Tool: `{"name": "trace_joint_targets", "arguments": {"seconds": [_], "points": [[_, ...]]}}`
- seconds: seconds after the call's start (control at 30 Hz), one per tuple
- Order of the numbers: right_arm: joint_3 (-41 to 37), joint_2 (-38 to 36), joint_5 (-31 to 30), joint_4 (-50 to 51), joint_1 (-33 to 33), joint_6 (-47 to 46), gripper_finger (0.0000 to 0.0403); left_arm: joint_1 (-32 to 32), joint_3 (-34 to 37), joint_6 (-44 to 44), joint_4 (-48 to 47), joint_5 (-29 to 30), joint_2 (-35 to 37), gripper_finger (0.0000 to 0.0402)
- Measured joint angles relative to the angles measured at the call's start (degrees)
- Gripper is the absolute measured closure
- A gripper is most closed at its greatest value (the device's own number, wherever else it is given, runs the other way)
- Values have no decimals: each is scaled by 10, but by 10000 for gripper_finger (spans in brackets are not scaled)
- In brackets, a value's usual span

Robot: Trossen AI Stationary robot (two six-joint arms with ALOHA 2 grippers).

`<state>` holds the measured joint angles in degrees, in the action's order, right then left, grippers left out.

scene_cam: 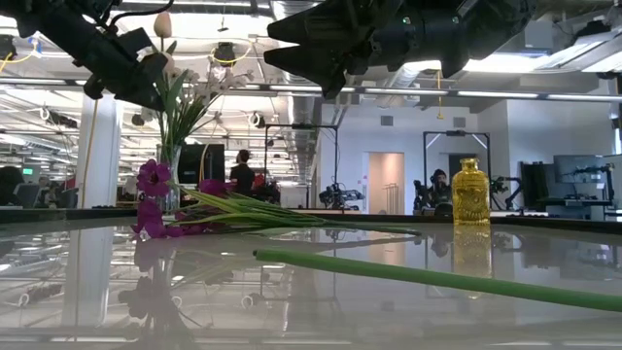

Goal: Sort flowers into vase by color
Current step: Put the white tulip into the transparent vase

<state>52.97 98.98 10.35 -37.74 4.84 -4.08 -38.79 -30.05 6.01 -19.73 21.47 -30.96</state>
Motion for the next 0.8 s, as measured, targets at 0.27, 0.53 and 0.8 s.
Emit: {"name": "trace_joint_targets", "arguments": {"seconds": [0.27, 0.53, 0.8], "points": [[0, 0, 0, 0, 0, 0, 173, 0, 0, 5, 0, 2, 0, 401], [0, 0, 0, 0, 0, 0, 173, 0, -1, 3, 0, 3, 0, 400], [0, 0, 0, 0, 0, 0, 173, 0, -1, -8, -1, 18, 0, 333]]}}
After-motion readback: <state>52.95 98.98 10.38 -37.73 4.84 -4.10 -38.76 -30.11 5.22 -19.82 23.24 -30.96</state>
